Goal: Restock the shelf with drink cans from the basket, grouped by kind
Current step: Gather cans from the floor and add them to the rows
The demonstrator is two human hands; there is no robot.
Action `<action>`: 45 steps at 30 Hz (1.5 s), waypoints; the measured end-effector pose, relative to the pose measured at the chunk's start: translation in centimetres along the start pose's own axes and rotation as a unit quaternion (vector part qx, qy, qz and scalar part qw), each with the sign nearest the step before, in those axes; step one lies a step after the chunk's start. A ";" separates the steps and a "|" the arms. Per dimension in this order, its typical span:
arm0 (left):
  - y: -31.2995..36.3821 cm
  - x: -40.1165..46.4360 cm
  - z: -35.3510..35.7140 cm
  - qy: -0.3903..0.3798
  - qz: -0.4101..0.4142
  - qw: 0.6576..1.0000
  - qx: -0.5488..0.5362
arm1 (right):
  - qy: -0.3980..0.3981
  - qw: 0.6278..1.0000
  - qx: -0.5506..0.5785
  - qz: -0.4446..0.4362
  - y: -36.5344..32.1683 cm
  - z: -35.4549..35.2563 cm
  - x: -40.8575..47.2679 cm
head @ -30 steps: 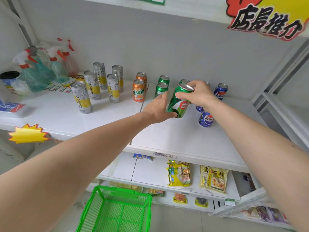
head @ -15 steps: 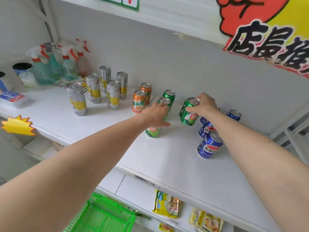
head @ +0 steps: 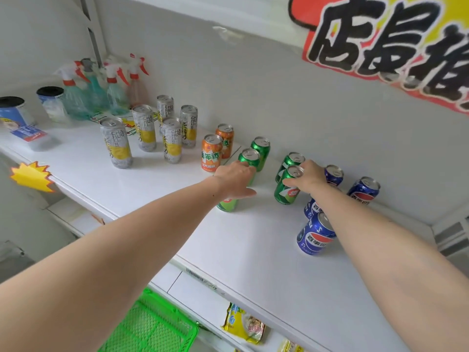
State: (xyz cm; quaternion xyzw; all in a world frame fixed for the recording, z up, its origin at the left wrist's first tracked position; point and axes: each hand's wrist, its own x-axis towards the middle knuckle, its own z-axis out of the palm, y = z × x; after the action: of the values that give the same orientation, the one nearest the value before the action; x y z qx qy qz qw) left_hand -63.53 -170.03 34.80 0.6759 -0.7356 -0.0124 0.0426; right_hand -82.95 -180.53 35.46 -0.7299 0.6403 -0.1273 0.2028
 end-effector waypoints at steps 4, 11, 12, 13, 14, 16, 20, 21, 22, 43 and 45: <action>0.2 -0.2 -0.3 0.005 -0.009 1.000 0.007 | 0.001 1.000 0.004 -0.008 -0.1 0.5 0.3; 0.0 -0.3 -0.4 -0.002 -0.007 1.000 0.008 | -0.002 1.000 -0.003 -0.017 -0.3 1.2 0.2; 0.0 -0.4 -0.4 -0.003 -0.005 1.000 0.008 | -0.002 1.000 0.000 -0.016 -0.3 1.3 0.3; 0.0 -0.4 -0.4 -0.006 -0.003 1.000 0.009 | -0.003 1.000 0.003 -0.013 -0.2 1.3 0.3; 0.0 -0.4 -0.3 -0.008 -0.001 1.000 0.010 | -0.006 1.000 0.005 -0.012 -0.1 1.3 0.3; 0.0 -0.5 -0.1 -0.013 0.002 1.000 0.009 | -0.012 1.000 -0.003 -0.013 0.0 1.3 0.2; -0.1 -1.1 -0.1 -0.017 0.013 1.000 0.002 | -0.003 1.000 0.001 -0.013 -0.2 1.0 0.0; -0.1 -1.3 -0.3 -0.017 0.019 1.000 0.002 | 0.006 1.000 0.002 -0.010 -0.6 0.6 -0.2; -0.2 -1.6 -0.5 -0.015 0.026 1.000 0.003 | 0.018 1.000 0.006 -0.008 -1.0 0.2 -0.3; -18.9 -27.7 -4.3 0.021 -0.084 0.996 -0.016 | 0.058 0.959 0.141 -0.240 -28.1 12.1 -19.1; -21.8 -31.9 -4.3 0.015 -0.102 0.995 -0.013 | 0.040 0.954 0.153 -0.255 -31.3 15.1 -21.7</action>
State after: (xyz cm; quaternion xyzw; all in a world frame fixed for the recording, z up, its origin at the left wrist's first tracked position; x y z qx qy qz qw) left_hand -38.87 -140.00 35.96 0.7467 -0.6622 -0.0154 0.0610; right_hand -51.83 -154.03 38.09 -0.8235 0.4135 -0.3003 0.2465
